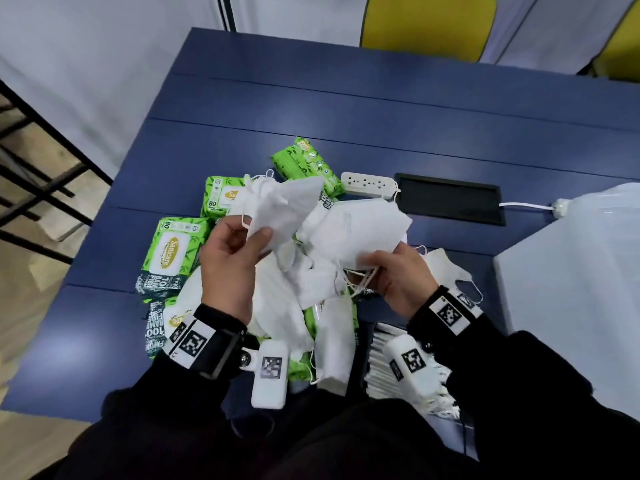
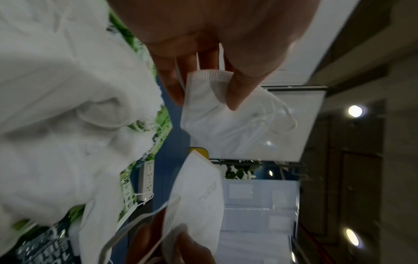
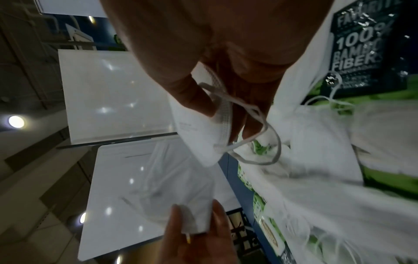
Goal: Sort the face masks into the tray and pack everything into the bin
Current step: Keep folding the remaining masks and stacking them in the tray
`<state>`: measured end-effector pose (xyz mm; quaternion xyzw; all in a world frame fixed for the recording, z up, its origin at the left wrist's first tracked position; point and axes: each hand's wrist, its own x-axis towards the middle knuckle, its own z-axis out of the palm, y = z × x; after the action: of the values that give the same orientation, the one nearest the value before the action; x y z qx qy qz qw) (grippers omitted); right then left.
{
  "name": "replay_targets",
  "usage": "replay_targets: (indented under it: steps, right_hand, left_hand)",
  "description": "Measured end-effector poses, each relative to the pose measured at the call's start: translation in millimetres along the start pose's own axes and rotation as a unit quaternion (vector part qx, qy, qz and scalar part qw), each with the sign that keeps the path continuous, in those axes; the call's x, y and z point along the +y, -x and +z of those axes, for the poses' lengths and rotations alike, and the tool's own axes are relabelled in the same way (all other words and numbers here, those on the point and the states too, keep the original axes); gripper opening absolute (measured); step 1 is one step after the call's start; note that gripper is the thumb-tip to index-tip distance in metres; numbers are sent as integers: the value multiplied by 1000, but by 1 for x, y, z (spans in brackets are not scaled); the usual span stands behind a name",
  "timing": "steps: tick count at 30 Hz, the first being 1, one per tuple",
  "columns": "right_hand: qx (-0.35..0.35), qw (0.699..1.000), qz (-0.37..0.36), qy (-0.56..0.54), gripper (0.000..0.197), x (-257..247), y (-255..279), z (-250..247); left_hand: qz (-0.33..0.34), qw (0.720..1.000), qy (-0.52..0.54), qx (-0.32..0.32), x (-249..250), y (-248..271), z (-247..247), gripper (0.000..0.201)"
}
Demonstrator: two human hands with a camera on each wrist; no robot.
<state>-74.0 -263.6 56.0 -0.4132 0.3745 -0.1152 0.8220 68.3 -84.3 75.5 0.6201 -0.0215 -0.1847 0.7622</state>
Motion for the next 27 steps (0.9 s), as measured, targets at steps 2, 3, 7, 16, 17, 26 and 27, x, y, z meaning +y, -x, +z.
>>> replay_targets:
  steps: [2,3,7,16,17,26,27]
  right_hand:
    - [-7,1000,6,-8,37,10,16,8]
    - [-11,1000,11,-15,40,14,21,11]
    - [-28,997,39,-66,37,23,39,23]
    - [-10,994,48,-100,63,27,59,23]
    - [13,994,39,-98,55,28,61,25]
    - [66,995,-33,-62,30,37,75,50]
    - [68,995,-36,-61,29,38,75,53]
  left_hand:
    - [91,994,-42,-38,7,8,0,28]
    - [129,986,-77,-77,8,11,-1,30]
    - [247,882,-327,-232,-3,30,-9,31]
    - [131,918,-284,-245,-3,40,-42,40]
    - [127,917,-291,-242,1,42,-45,42]
    - [112,972,-151,-138,40,27,-69,35]
    - [115,977,-134,-124,45,27,-70,33]
